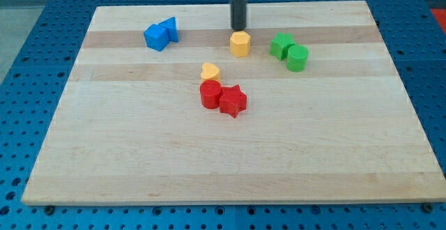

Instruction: Slide the yellow hexagon to the top left of the red circle

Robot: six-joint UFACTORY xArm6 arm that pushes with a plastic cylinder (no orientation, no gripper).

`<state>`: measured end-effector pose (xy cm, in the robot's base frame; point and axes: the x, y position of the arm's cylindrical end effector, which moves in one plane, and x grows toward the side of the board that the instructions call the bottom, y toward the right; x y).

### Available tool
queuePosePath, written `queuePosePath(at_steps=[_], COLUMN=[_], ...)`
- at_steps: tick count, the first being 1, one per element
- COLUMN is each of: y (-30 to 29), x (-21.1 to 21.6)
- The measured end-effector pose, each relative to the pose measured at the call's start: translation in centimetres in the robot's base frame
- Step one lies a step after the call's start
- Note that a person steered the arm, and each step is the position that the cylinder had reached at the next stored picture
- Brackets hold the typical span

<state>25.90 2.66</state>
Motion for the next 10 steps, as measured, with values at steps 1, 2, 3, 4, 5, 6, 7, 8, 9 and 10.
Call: queuePosePath(at_steps=[1,2,3,4,5,6,7,8,9,10], y=[0.2,0.7,0.7,0.4,-0.1,-0.3,-1.6,-2.3,-2.7,-4.7], x=[0.0,2.3,5.0,6.7,6.9,6.9,6.9,6.9,6.9,7.2])
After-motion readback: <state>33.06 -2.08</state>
